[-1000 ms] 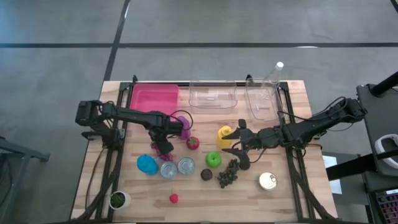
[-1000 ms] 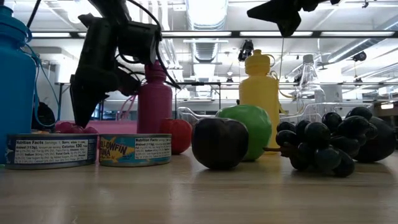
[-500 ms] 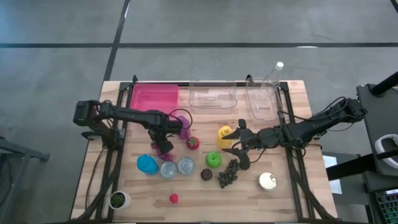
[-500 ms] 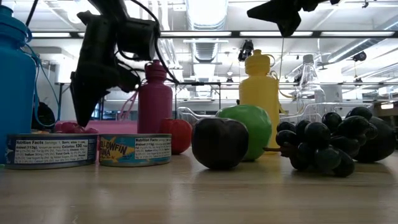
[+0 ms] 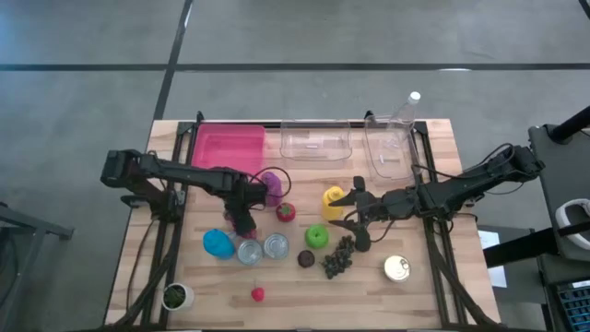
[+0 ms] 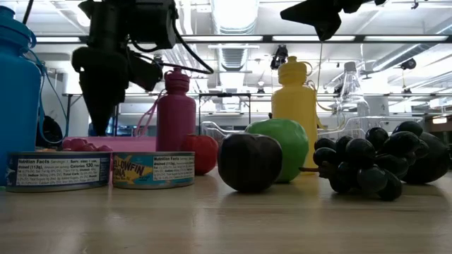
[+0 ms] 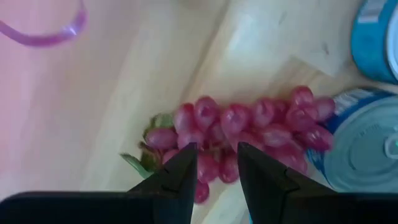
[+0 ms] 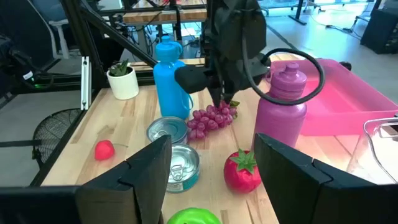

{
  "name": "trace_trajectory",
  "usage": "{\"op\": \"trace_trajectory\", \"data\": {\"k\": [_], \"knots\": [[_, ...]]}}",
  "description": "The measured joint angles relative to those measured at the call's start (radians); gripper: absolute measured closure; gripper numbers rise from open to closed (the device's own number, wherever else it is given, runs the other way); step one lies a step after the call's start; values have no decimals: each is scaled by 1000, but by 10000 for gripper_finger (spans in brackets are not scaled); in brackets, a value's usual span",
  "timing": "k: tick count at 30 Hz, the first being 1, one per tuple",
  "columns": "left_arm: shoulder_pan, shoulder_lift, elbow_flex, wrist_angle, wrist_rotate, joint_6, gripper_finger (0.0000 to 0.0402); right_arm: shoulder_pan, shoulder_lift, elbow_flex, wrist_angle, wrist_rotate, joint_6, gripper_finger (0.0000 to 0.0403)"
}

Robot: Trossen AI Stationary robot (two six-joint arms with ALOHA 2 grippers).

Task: Pick & Place Food Item
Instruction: Put the red grapes into the red transparent bin

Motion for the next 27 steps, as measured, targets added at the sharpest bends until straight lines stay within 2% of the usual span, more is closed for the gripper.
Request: {"op": "trace_trajectory", "data": {"k": [13, 27], "knots": [[-5, 0, -1, -13, 28, 38, 283, 0, 0, 0, 0, 0, -1, 179], [-5, 0, -66, 11, 28, 41, 283, 0, 0, 0, -2, 0, -5, 179]]}}
